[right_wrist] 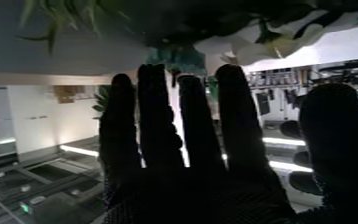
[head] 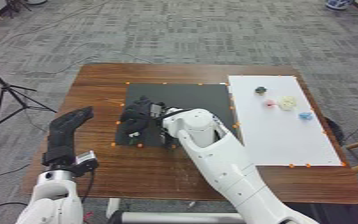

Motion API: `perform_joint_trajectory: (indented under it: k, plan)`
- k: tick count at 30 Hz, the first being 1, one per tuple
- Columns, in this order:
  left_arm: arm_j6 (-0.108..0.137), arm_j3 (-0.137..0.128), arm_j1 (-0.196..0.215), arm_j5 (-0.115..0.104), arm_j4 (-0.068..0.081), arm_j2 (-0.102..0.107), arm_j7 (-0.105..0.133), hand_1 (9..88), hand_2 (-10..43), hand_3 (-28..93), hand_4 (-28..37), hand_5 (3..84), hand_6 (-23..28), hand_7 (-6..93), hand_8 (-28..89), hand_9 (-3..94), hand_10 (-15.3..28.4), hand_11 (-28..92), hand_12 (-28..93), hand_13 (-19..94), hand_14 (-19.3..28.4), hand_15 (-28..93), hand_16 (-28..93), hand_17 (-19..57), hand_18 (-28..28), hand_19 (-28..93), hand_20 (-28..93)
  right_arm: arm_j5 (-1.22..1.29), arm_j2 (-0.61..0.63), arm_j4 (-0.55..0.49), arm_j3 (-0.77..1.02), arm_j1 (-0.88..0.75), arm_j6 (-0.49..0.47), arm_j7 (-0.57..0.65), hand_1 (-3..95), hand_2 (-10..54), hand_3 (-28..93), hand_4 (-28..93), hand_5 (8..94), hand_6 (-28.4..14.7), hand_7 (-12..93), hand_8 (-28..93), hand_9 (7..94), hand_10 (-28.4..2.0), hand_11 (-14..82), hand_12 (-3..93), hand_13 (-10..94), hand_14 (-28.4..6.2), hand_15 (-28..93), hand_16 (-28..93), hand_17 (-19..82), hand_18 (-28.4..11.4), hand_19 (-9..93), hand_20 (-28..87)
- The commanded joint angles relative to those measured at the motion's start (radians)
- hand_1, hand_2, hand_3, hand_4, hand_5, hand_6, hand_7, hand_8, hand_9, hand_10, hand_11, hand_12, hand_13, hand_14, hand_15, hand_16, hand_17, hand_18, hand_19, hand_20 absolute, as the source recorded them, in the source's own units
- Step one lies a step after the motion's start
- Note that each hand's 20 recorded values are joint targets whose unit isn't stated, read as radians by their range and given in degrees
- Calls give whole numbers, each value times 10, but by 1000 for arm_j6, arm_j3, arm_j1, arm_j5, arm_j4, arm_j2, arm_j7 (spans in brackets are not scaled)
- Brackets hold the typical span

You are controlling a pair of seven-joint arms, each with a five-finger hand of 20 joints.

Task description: Arrange flowers

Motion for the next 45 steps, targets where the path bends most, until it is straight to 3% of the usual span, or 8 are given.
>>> perform_joint_trajectory:
  k: [1, 20, 29, 34, 36, 39, 42, 45]
  plan:
    - [-8, -6, -1, 5, -3, -10, -7, 305, 8, 734, -221, 526, 28, 200, -106, 485, 131, 223, 97, 338, 146, 138, 8, -9, 113, 46, 137, 10, 24, -4, -11, 27, 4, 28, 172, 141, 692, -174, 397, -3, 170, -113, 361, -112, 59, 205, 252, -174, 371, 318, 66, -170, 486, 453]
    - [-9, -6, -1, 6, -3, -11, -8, 301, 5, 733, -218, 523, 28, 196, -104, 484, 131, 223, 98, 337, 147, 137, 8, -8, 117, 52, 140, 122, 96, -63, -92, 61, 24, 73, 165, 98, 695, -168, 411, -3, 168, -111, 375, -120, 57, 203, 273, -175, 366, 315, 74, -179, 491, 458]
    - [-9, -6, -1, 5, -3, -10, -7, 299, 3, 734, -218, 523, 29, 195, -103, 482, 132, 222, 98, 336, 147, 137, 10, -9, 119, 56, 142, 292, 147, -133, -102, 97, 21, 113, 155, 86, 695, -166, 412, -3, 168, -110, 377, -121, 57, 204, 279, -176, 361, 317, 75, -182, 490, 461]
    - [-9, -6, -1, 6, -3, -11, -8, 299, 0, 735, -218, 523, 29, 195, -103, 482, 132, 222, 98, 336, 147, 138, 11, -9, 119, 56, 142, 516, 275, -291, -118, 110, 16, 207, 152, 82, 690, -167, 415, 3, 168, -109, 379, -126, 54, 205, 282, -177, 356, 318, 75, -185, 489, 463]
    - [-9, -6, -1, 6, -3, -11, -8, 299, 0, 735, -219, 523, 29, 195, -103, 482, 132, 222, 99, 336, 147, 139, 11, -9, 120, 56, 143, 626, 381, -392, -112, 79, 102, 270, 157, 80, 685, -167, 419, 2, 170, -107, 388, -130, 58, 206, 295, -174, 352, 315, 79, -186, 489, 462]
    - [-5, -3, -1, 0, -3, -5, -4, 300, 0, 734, -220, 523, 29, 194, -103, 482, 132, 221, 98, 336, 148, 139, 11, -3, 122, 63, 147, 739, 563, -488, -89, 15, 343, 344, 197, 49, 683, -170, 457, 0, 189, -110, 439, -132, 85, 201, 349, -165, 360, 306, 110, -188, 506, 464]
    - [-8, -5, -1, 4, -3, -9, -7, 312, -7, 730, -219, 524, 28, 196, -103, 484, 132, 222, 98, 343, 148, 142, 11, 18, 119, 80, 156, 798, 709, -521, -64, -56, 565, 401, 229, -11, 696, -173, 498, -3, 213, -113, 515, -137, 129, 193, 428, -159, 395, 290, 145, -194, 536, 475]
    - [-9, -6, -1, 6, -3, -11, -8, 338, -26, 722, -209, 528, 28, 198, -104, 485, 132, 222, 98, 351, 148, 151, 9, 34, 116, 92, 164, 786, 797, -541, 39, -184, 687, 428, 278, -80, 689, -172, 569, -6, 240, -108, 609, -135, 184, 193, 527, -147, 431, 291, 206, -200, 613, 520]
